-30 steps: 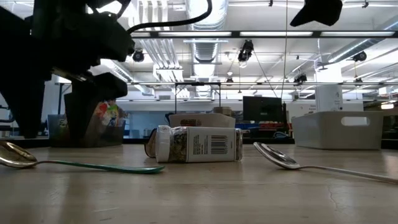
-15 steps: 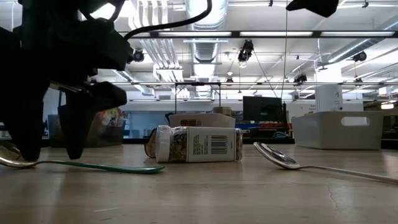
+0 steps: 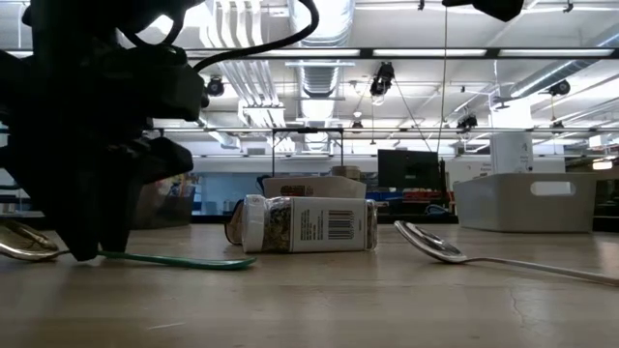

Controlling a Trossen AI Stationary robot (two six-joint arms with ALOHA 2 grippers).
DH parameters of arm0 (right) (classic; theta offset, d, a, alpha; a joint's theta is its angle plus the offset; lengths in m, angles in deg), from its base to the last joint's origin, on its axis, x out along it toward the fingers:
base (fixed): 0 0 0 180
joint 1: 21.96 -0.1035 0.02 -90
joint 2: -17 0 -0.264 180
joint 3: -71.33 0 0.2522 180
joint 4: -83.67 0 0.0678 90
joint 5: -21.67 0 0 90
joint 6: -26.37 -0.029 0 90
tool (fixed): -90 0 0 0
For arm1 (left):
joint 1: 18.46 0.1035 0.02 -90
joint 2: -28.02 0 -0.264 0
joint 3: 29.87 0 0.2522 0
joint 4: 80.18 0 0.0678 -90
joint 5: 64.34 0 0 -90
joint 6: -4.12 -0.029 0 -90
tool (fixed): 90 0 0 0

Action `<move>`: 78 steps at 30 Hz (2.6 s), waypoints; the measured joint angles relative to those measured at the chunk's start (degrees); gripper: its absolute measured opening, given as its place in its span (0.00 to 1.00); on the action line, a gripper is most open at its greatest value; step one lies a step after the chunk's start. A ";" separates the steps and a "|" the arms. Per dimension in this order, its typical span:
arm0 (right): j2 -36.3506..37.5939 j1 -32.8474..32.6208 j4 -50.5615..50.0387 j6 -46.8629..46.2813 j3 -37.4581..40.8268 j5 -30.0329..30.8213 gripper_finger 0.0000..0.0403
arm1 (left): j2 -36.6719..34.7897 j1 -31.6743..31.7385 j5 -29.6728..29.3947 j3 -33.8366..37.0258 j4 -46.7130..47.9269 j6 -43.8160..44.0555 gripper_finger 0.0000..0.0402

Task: Pick & Place Food Item
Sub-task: Put the green spoon into the right gray bin

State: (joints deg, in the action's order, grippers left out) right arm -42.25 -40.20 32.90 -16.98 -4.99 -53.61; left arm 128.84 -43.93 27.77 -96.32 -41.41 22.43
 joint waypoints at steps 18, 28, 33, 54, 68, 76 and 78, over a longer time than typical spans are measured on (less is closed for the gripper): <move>0.00 0.00 0.02 0.24 0.00 -0.17 0.86 | -0.05 0.06 0.50 0.04 0.46 0.22 0.02; -0.61 -0.34 -0.10 5.79 0.00 -1.75 0.86 | -8.22 0.68 4.76 0.26 1.43 3.20 0.00; -1.93 -0.68 -0.07 12.75 -0.04 -1.73 0.86 | -15.31 3.68 7.42 0.20 1.00 13.18 0.00; -30.26 -0.63 -25.43 45.40 -28.99 8.26 0.86 | -21.44 26.47 30.40 0.28 -18.26 47.65 0.00; -45.86 -0.29 -26.28 57.06 -47.58 7.45 0.86 | -20.31 33.29 43.96 0.52 -22.18 46.16 0.00; -50.69 0.68 -27.58 57.54 -52.93 5.79 0.86 | -20.31 33.24 45.97 0.52 -24.02 46.93 0.00; -51.42 0.78 -27.83 57.55 -53.58 4.90 0.85 | -20.31 33.23 45.97 0.52 -24.02 46.72 0.00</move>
State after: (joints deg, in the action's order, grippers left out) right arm -93.67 -39.42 5.07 40.57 -58.57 -48.71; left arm 108.53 -10.70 73.74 -95.79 -65.43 69.15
